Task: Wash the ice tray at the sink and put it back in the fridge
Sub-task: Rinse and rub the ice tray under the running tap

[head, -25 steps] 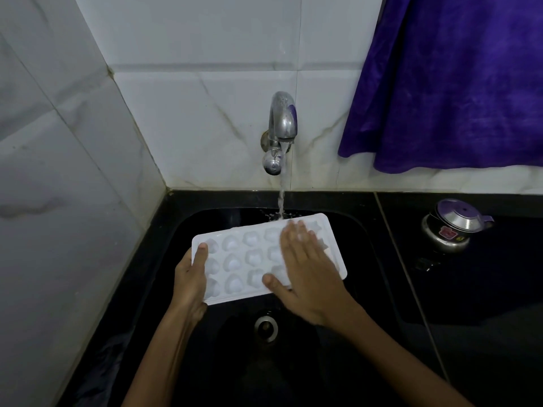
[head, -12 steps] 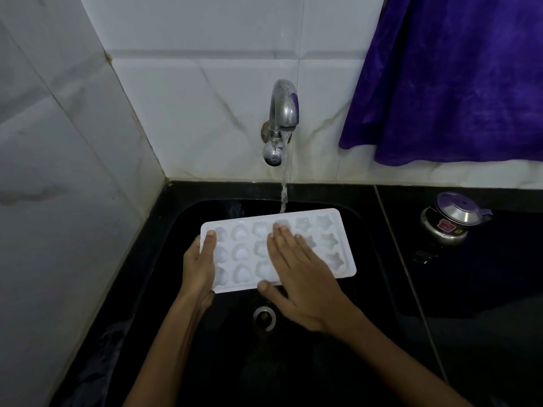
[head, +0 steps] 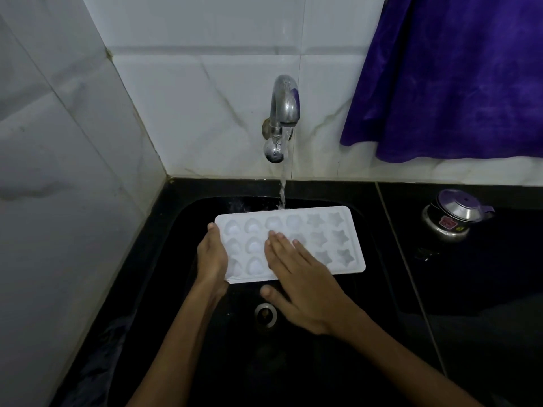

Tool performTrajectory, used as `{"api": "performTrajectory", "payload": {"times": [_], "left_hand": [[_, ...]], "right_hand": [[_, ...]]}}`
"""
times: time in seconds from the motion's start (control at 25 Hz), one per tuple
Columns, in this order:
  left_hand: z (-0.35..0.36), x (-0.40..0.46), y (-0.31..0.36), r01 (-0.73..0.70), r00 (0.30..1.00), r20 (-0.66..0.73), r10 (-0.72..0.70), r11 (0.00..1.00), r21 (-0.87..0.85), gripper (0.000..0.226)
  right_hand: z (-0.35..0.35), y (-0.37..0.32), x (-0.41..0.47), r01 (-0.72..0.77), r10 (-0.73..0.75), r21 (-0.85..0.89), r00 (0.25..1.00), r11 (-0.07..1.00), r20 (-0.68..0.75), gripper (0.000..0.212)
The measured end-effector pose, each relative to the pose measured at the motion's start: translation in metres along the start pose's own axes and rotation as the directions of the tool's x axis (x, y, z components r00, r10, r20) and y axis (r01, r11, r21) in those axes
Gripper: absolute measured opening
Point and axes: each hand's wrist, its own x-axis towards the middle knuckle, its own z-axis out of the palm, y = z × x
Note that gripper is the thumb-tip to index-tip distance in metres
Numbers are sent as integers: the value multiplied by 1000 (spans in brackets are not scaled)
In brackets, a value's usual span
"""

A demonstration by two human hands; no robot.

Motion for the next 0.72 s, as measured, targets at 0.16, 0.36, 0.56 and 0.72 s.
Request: {"api": "performTrajectory", "payload": {"times": [0.16,0.36,0.56,0.72], "left_hand": [[-4,1,-1,35,998,49,-34,999,-17,48],[14,-10,-7,67,991,116,-63,997,-36,46],[7,4,-2,61,994,98,-53,996,-72,47],[16,-2,-8,126,977,182,-110,989,-79,46]], "right_hand": [[-1,23,-16,-127,128,20,990,992,-57,74],[-4,20,16,-124,122,-24,989,992,-85,60],[3,21,4,65,-64,16,995,998,-70,56],[-7,33,28,-59,50,-73,992,996,-112,56]]}}
